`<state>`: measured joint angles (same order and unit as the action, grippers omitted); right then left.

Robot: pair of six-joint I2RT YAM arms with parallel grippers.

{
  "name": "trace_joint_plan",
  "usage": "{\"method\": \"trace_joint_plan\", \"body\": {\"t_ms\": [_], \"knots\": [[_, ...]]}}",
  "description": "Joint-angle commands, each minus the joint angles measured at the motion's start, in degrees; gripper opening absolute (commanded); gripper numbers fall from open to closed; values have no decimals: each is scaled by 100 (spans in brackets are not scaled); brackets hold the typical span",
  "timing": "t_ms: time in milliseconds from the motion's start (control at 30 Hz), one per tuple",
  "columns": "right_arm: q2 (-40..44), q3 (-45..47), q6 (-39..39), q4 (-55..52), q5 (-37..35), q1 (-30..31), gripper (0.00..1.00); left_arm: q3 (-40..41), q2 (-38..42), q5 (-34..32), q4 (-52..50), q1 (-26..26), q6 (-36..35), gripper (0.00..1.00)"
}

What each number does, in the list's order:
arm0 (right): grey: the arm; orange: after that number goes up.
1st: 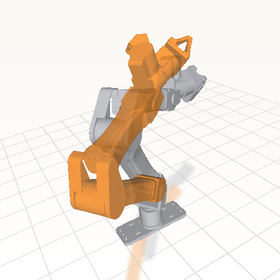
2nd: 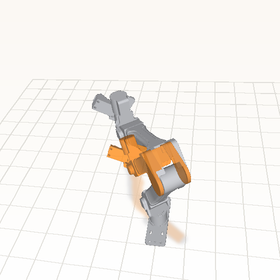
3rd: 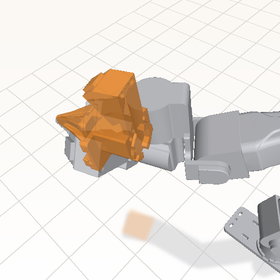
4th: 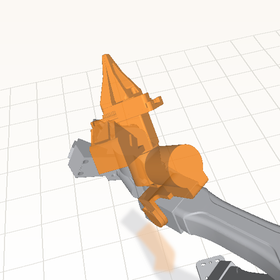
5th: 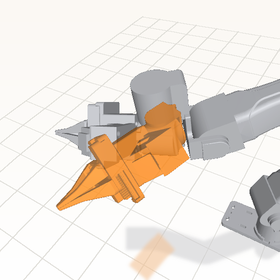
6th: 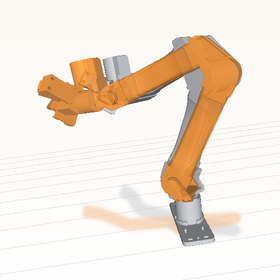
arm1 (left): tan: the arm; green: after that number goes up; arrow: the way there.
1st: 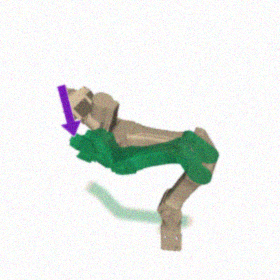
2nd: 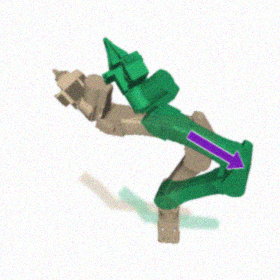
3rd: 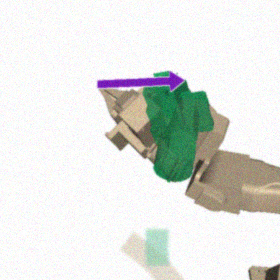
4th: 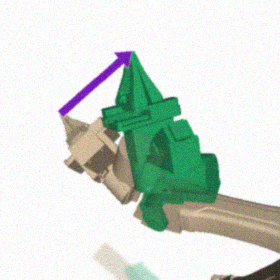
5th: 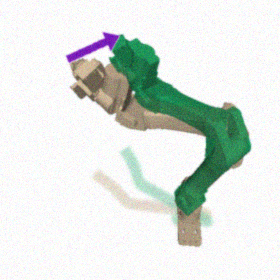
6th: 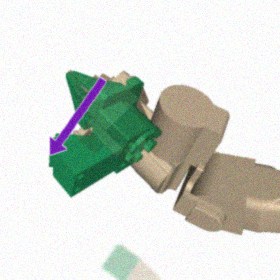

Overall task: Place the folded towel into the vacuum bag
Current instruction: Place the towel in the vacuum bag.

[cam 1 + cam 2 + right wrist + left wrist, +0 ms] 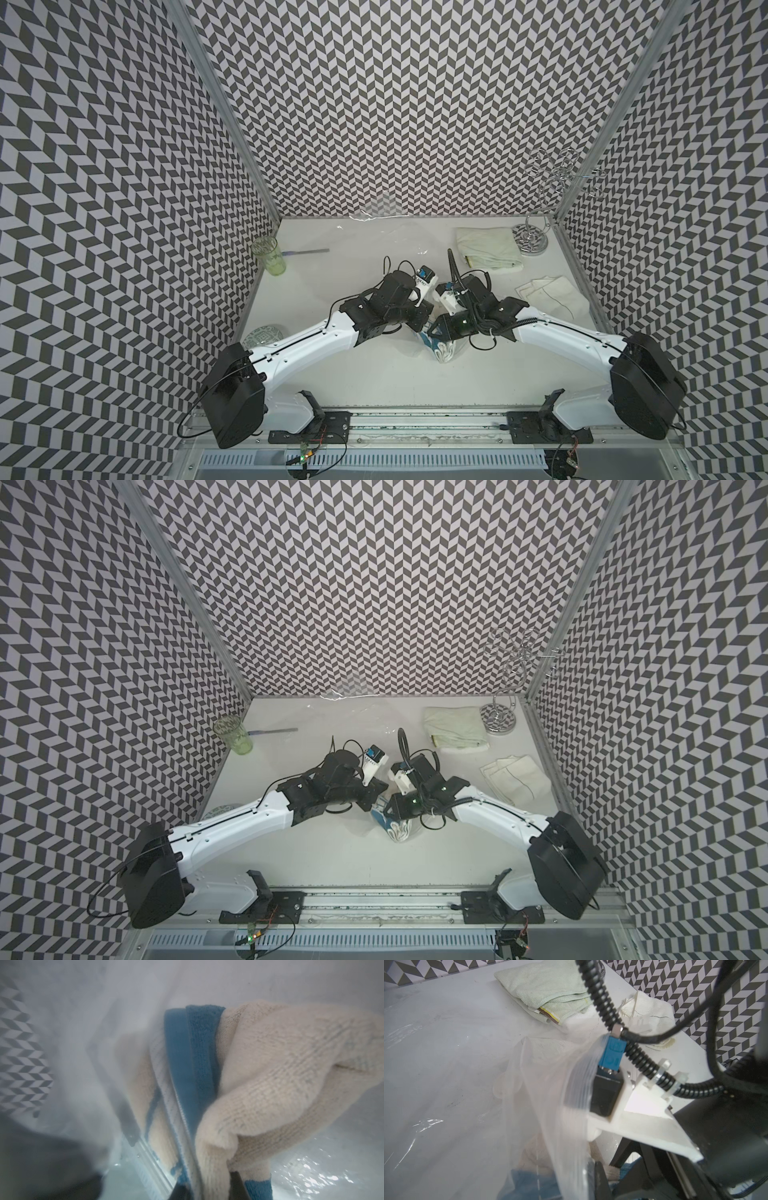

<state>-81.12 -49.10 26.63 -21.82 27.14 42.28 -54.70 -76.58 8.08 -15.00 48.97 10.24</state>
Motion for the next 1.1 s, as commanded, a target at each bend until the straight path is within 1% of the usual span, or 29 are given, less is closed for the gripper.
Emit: {"method": "trace_joint_plan", "body": {"t_ms": [0,133,233,367,433,500,600,633,733,767,833,900,933,967,1000,1033,1067], "knots": [[-231,243,-31,415,9,36,0,11,246,132,289,7,-87,0],[-528,338,-456,-429,-1439,-40,0,200,378,-6,211,-7,-160,0],[-428,326,-526,-659,-1921,-12,0,265,421,9,163,-11,-198,0],[-256,101,-478,-731,-1849,265,0,290,387,67,228,-10,-138,0],[-122,-64,-387,-606,-1427,451,0,297,346,129,318,3,-97,0],[30,-170,-207,-331,-854,538,0,296,309,170,380,8,-71,0],[103,-210,162,407,-58,627,0,306,256,236,460,33,-51,0],[53,-167,285,666,85,664,0,297,235,247,480,42,-65,0],[-248,55,448,1094,85,685,0,258,217,253,450,42,-67,0],[-337,121,438,1103,-93,685,0,272,236,239,446,47,-66,0],[-565,75,184,872,-747,676,1,380,283,230,501,45,-56,0],[-734,-84,-68,586,-1442,676,9,456,307,238,518,42,-21,0],[-783,-152,-184,526,-1679,668,16,494,305,247,521,49,1,0],[-819,-197,-271,508,-1822,667,24,522,306,255,527,51,24,0],[-881,-277,-371,452,-1925,667,34,562,310,260,539,51,39,0],[-937,-366,-469,379,-1897,659,43,590,310,240,529,51,63,0],[-977,-408,-542,359,-1767,650,50,620,315,230,525,51,79,0]]}}
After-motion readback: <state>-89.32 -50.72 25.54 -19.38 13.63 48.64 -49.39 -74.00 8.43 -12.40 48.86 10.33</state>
